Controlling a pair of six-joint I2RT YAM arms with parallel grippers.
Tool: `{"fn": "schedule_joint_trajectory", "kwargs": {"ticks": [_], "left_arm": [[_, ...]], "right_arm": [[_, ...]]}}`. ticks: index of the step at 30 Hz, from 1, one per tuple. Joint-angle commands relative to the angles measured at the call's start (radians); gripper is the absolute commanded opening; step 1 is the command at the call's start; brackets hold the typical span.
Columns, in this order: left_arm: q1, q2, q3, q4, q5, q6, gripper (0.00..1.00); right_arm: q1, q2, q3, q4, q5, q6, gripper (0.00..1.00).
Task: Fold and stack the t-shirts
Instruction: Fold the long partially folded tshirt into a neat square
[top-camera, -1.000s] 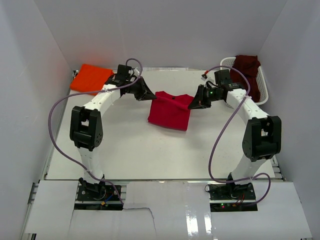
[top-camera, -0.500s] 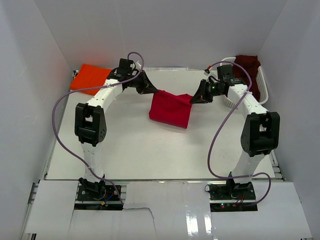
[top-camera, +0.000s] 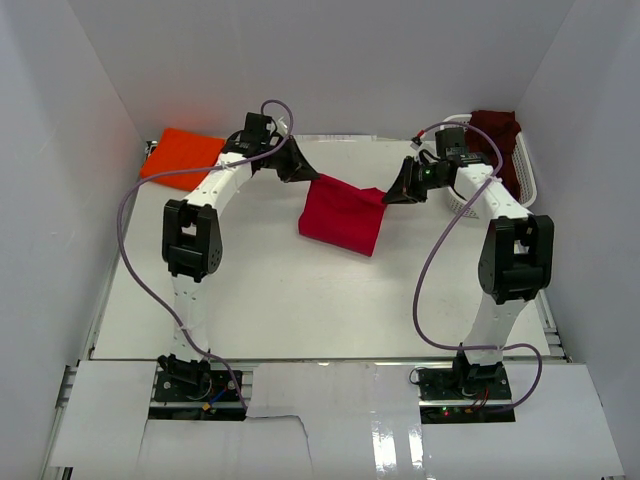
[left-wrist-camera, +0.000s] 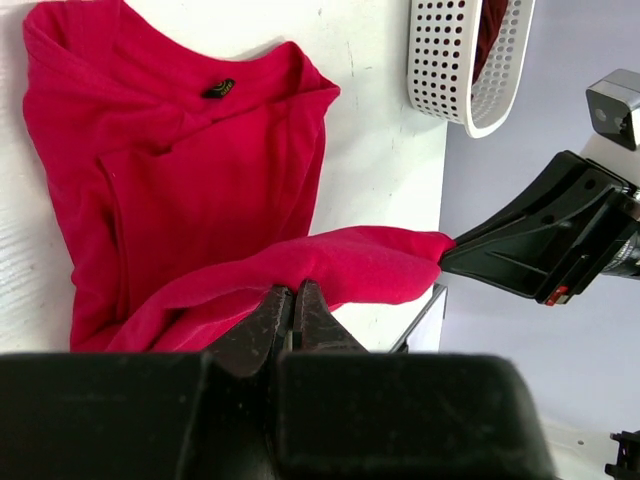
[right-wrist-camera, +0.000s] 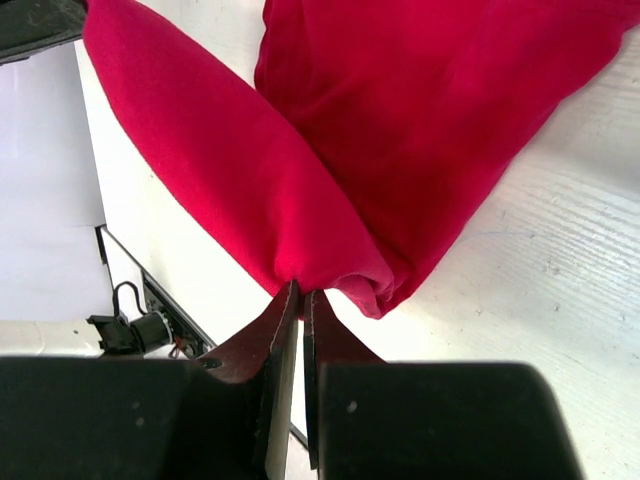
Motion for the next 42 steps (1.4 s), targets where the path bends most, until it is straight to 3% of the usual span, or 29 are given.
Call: {"fn": "schedule_joint_trajectory", "kwargs": {"ticks": [1,19,42], "left_arm": [[0.005,0.003,0.062,0.017,0.000,0.018,0.00],[0.003,0.103,0.138,0.089,-0.010,0.010,0.00],[-0.024,0.220,0.091,0.315,0.006,-0.057,0.00]], "right_arm": [[-0.015,0.019,0.058,0.003,0.004,-0.018,0.08],[-0.041,0.143,0.147,0.028,-0.013,-0.011,0.08],[-0.067,0.299,0.225,0.111,-0.022,0.025,0.08]]}}
